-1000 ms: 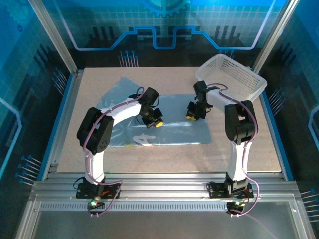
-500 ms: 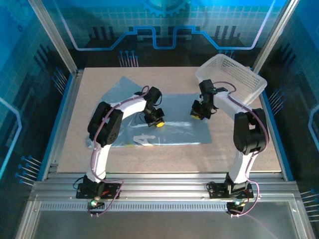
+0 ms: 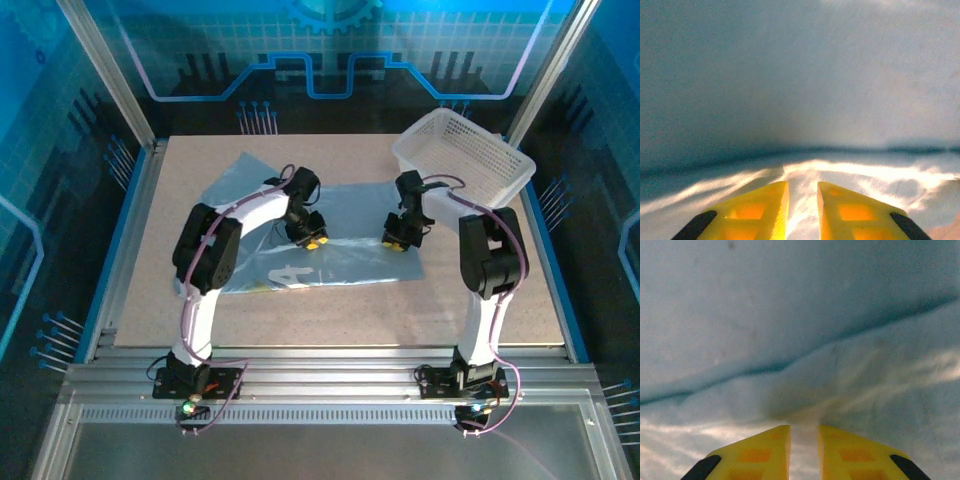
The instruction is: Fold and stack the t-shirts
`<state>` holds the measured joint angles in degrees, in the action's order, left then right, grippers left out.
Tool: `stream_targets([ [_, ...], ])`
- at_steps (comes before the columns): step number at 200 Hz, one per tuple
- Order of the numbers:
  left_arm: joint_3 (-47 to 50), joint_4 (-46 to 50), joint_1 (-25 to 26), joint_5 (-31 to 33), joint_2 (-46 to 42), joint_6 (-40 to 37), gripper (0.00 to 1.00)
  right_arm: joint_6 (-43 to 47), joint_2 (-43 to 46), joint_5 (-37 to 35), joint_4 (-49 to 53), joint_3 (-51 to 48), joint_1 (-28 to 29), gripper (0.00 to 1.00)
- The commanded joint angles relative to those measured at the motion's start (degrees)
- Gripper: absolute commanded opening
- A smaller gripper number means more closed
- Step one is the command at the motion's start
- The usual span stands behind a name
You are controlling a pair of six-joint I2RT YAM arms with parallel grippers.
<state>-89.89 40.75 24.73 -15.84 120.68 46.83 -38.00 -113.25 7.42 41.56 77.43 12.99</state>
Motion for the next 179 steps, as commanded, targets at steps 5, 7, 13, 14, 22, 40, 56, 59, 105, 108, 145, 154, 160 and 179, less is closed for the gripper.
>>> stream_targets([
  [5, 9.28, 3.29, -5.31, 3.42, -14.75, 3.12, 0.25, 3.40, -0.53, -3.02, 3.53, 4.33, -1.02, 0.24],
  [7, 10.52, 3.28, -5.88, 3.61, -15.76, 3.41, 0.25, 3.44, -0.27, -3.20, 3.70, 4.38, -0.93, 0.24],
  [13, 13.61, 3.35, -7.76, 3.79, -18.43, 4.08, 0.25, 3.47, 0.43, -3.73, 4.11, 4.40, -0.87, 0.24],
  [14, 14.26, 3.36, -8.20, 3.79, -18.80, 4.16, 0.25, 3.51, 0.63, -3.78, 4.21, 4.35, -0.87, 0.24],
  [22, 17.99, 3.76, -11.00, 3.84, -22.21, 4.71, 0.24, 3.50, 2.00, -4.26, 4.39, 3.95, -0.78, 0.24],
  [40, 24.85, 5.81, -17.80, 4.24, -27.21, 3.98, 0.21, 3.29, 5.10, -4.37, 4.32, 2.04, 0.04, 0.26],
  [56, 28.43, 8.35, -23.63, 6.62, -29.28, 2.70, 0.17, 3.20, 6.20, -3.14, 4.79, 0.83, 1.15, 0.27],
  [59, 29.04, 8.56, -24.70, 7.06, -29.54, 2.47, 0.16, 3.15, 6.28, -2.93, 4.85, 0.64, 1.28, 0.27],
  [105, 29.21, 9.17, -36.62, 12.37, -24.23, -4.11, 0.12, 1.71, 6.24, -0.84, 4.72, -2.80, 2.31, 0.28],
  [108, 28.67, 9.50, -36.98, 13.02, -23.42, -4.57, 0.12, 1.70, 6.08, -0.90, 4.92, -2.82, 2.30, 0.28],
  [145, 22.87, 8.44, -40.20, 19.87, -16.24, -8.91, 0.10, 2.36, 2.60, -3.38, 8.58, -1.16, 2.02, 0.29],
  [154, 20.79, 8.00, -40.30, 20.23, -14.16, -10.58, 0.10, 2.65, 1.65, -3.86, 9.33, -0.77, 1.91, 0.29],
  [160, 19.40, 7.81, -40.29, 20.31, -12.60, -11.69, 0.10, 2.67, 1.20, -4.28, 9.77, -0.56, 1.78, 0.29],
  [179, 15.77, 7.59, -40.29, 20.63, -9.89, -14.55, 0.10, 2.75, 0.02, -4.96, 10.81, -0.09, 1.61, 0.30],
])
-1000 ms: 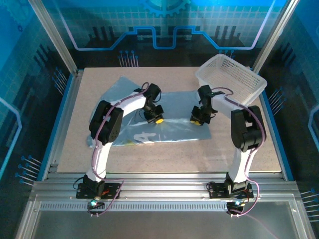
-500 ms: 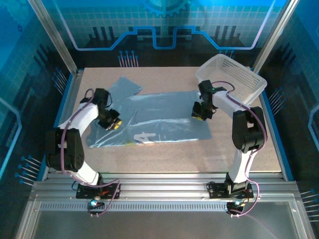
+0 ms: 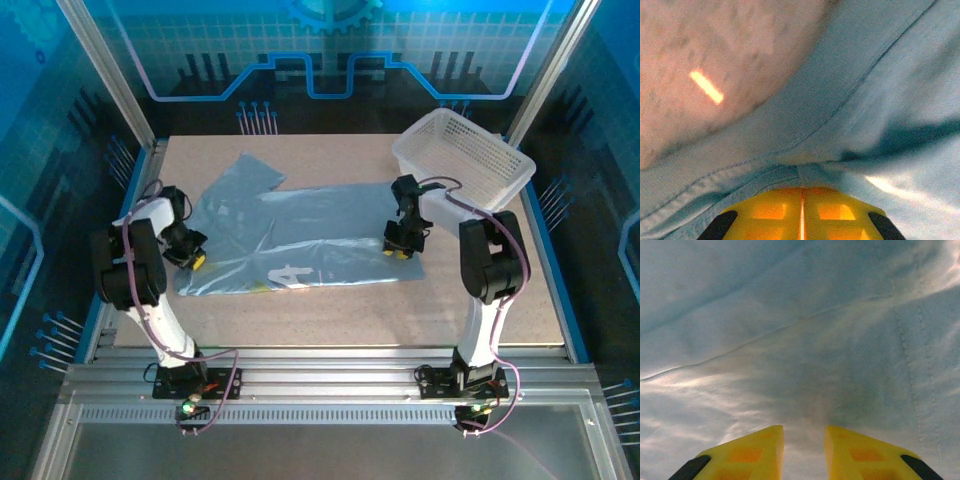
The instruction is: Fold and stack the t-shirts
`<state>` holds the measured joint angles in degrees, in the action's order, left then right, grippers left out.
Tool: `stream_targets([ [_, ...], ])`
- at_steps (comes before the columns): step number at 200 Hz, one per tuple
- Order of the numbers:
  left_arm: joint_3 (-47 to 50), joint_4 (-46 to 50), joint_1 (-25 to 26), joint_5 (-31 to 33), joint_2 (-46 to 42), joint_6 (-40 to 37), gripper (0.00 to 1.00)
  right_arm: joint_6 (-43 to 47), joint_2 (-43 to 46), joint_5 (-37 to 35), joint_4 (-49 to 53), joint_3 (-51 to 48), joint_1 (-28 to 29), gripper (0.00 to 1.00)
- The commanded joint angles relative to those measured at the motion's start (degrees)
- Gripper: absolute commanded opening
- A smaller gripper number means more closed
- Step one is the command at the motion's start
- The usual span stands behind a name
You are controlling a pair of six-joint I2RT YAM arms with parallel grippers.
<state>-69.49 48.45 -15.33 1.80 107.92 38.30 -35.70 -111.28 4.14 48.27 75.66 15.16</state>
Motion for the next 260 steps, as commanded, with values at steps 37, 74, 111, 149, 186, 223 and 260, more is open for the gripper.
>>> stream_targets([
  [37, -3.48, -1.07, 0.32, 5.32, -4.38, -7.78, 0.27, 0.85, -1.34, -2.03, 3.60, 1.60, -0.52, 0.32],
  [74, 3.78, 1.41, 0.73, 5.70, -16.96, -2.78, 0.39, 0.77, 1.89, -3.23, 2.89, 0.76, 0.11, 0.33],
  [111, 11.21, 2.85, 1.97, -3.39, -21.65, 5.95, 0.25, 0.37, 6.00, -3.06, 2.62, 0.63, 2.09, 0.36],
  [149, 11.00, 0.82, -0.30, -2.79, -15.06, 5.88, 0.23, -0.85, 4.33, 0.39, 1.47, 0.43, 2.24, 0.36],
  [186, 6.53, 2.40, -4.45, 3.59, -7.26, 1.39, 0.20, -1.13, -1.34, -0.47, 4.86, 2.03, 0.32, 0.34],
  [223, 5.45, 2.56, -7.98, 7.50, -3.41, -2.29, 0.20, -0.96, -4.82, -1.65, 7.54, 3.01, -1.09, 0.33],
  [260, 3.47, 2.51, -8.70, 8.79, -4.24, -3.85, 0.22, -0.95, -4.22, -1.67, 7.10, 2.25, -0.84, 0.33],
])
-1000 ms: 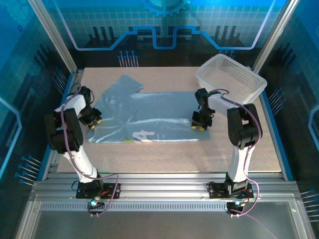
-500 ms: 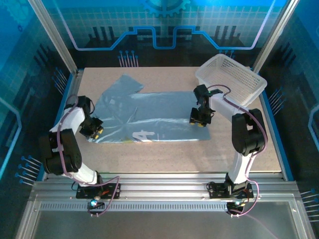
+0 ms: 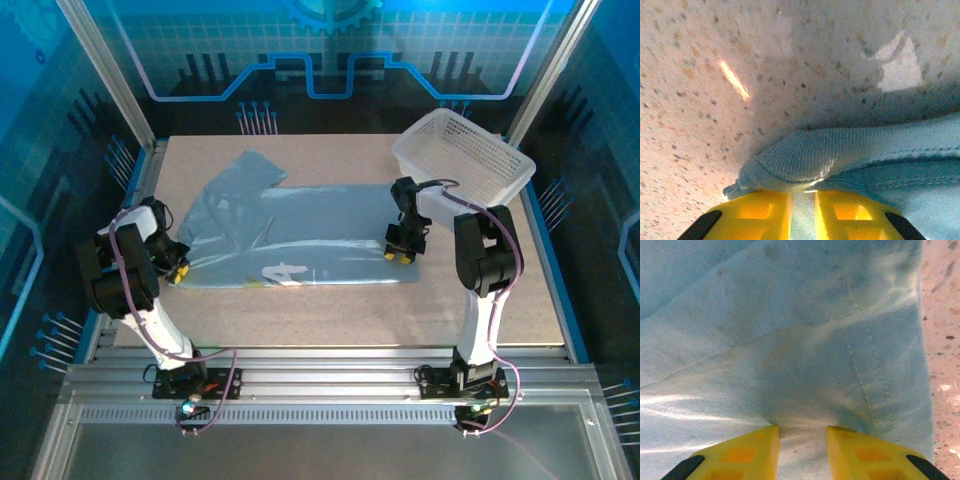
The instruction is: Fold and stack the t-shirts
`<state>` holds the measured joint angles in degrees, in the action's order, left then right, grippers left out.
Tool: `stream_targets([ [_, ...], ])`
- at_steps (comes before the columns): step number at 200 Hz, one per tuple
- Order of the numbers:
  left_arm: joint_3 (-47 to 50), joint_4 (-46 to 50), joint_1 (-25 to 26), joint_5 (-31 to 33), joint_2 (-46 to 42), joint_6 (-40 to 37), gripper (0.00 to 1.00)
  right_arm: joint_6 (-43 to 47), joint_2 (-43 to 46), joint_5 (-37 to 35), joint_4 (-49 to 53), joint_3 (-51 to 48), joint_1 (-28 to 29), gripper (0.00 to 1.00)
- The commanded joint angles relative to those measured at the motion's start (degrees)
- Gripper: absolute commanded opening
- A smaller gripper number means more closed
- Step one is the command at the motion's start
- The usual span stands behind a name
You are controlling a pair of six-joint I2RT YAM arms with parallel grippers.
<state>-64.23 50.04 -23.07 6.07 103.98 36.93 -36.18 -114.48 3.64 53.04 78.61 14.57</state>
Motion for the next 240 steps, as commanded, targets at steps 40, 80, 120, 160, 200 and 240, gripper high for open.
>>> stream_targets([
  [40, -3.84, 4.73, 5.09, 8.87, -7.37, -2.09, 0.36, -1.31, 3.33, -3.61, 2.56, -1.01, 1.34, 0.34],
  [80, -5.09, 2.38, 14.03, -0.17, -9.24, 6.70, 0.35, -2.12, 6.19, -3.21, 1.41, 0.07, 4.18, 0.36],
  [120, -5.11, -3.76, 17.44, -8.26, -1.43, 13.68, 0.32, -4.02, 0.84, 1.31, -0.04, 1.91, 4.55, 0.37],
  [160, 3.79, -5.63, 17.45, -6.01, -1.49, 19.51, 0.28, -5.24, -1.59, 0.54, 2.47, 0.64, 4.59, 0.37],
  [200, 17.52, -7.32, 15.85, -3.13, -11.50, 26.35, 0.27, -6.26, 2.24, 0.37, 2.51, -6.73, 4.80, 0.37],
  [240, 19.77, -4.93, 11.74, -1.69, -15.36, 24.02, 0.27, -7.96, 7.77, 4.02, 1.95, -14.12, 7.21, 0.37],
])
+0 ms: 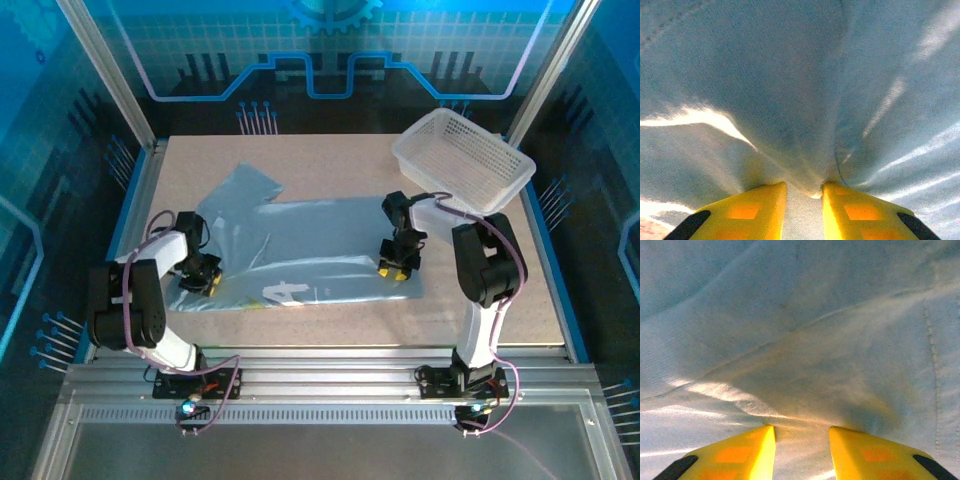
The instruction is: Fold and stack the t-shirts
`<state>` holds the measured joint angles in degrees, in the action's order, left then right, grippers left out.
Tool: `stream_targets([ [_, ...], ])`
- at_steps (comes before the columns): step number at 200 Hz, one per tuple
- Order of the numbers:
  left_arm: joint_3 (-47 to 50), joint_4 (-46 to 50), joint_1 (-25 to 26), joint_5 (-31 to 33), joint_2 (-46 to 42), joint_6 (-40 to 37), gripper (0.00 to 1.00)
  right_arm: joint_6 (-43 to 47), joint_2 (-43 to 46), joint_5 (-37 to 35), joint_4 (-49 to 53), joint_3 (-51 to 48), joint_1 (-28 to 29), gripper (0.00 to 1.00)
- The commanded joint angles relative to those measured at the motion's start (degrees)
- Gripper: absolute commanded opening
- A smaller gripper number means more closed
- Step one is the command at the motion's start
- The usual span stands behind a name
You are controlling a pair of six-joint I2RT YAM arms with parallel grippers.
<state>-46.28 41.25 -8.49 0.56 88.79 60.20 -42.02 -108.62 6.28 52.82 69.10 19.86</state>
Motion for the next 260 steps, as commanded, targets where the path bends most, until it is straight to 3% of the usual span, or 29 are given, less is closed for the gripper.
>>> stream_targets([
  [1, 1.86, 3.93, -2.89, 3.78, -0.18, 0.68, 0.27, -2.20, 1.91, 1.41, 2.14, -4.73, 2.02, 0.38],
  [31, -0.65, 4.99, -3.27, 4.38, -2.39, -1.35, 0.30, -2.61, 5.75, 1.20, 0.32, -4.97, 2.52, 0.40],
  [50, -8.80, 5.28, -0.88, 6.30, -2.72, -5.81, 0.36, -0.84, 8.15, -2.88, -0.48, -0.43, 1.11, 0.44],
  [73, -21.75, 2.85, 1.28, 2.71, 3.08, -12.17, 0.40, 1.29, 8.07, -9.68, -3.94, 6.43, -1.98, 0.45],
  [105, -37.34, -3.83, 2.68, -4.29, 15.51, -16.54, 0.44, 1.77, -0.52, -17.99, -8.52, 18.20, -5.29, 0.46],
  [150, -50.66, -13.07, 2.87, -10.24, 30.81, -18.22, 0.46, 1.87, -15.84, -19.97, -7.97, 35.06, -6.86, 0.45],
  [177, -57.00, -15.26, 2.95, -12.27, 37.08, -19.42, 0.47, -0.68, -22.74, -20.85, -0.49, 43.29, -7.70, 0.43],
  [218, -61.98, -16.42, 3.56, -11.00, 41.70, -22.95, 0.49, -3.69, -24.41, -21.34, 1.80, 43.41, -8.28, 0.43],
  [260, -64.56, -15.77, 4.31, -5.64, 43.90, -25.10, 0.52, -5.24, -25.62, -21.80, 3.55, 43.07, -7.40, 0.41],
])
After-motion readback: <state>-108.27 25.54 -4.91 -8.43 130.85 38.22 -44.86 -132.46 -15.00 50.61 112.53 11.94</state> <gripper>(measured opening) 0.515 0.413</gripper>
